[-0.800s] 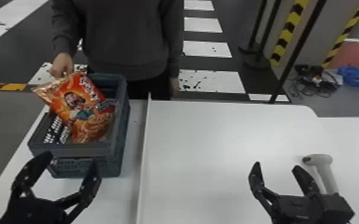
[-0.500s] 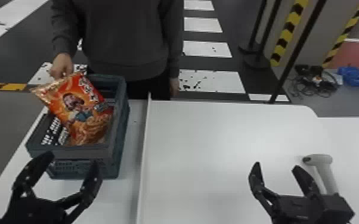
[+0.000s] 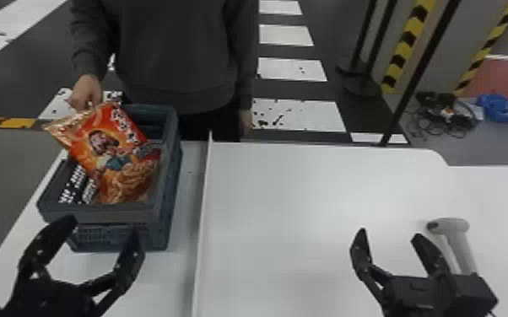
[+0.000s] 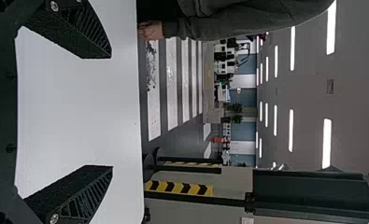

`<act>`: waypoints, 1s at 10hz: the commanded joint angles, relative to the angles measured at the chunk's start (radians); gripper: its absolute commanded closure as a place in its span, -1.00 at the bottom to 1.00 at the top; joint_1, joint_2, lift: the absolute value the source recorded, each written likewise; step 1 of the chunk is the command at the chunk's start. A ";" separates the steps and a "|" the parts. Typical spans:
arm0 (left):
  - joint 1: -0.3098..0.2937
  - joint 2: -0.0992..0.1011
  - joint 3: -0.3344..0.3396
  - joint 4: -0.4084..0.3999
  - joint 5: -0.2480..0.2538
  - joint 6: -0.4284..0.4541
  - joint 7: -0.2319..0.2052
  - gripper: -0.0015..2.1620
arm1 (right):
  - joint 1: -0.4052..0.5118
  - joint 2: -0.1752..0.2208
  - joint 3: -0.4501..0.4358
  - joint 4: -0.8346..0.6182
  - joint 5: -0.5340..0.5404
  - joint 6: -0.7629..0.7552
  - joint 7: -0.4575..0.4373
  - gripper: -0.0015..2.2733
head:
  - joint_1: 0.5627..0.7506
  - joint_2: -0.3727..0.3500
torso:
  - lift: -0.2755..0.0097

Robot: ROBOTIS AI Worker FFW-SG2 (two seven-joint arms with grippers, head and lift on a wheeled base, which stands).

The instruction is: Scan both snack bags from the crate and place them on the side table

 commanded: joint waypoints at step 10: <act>-0.005 0.000 -0.001 0.009 0.002 0.005 -0.002 -0.87 | -0.001 0.002 0.000 0.001 0.002 0.003 0.000 -0.93 | 0.41 -0.17 | 0.24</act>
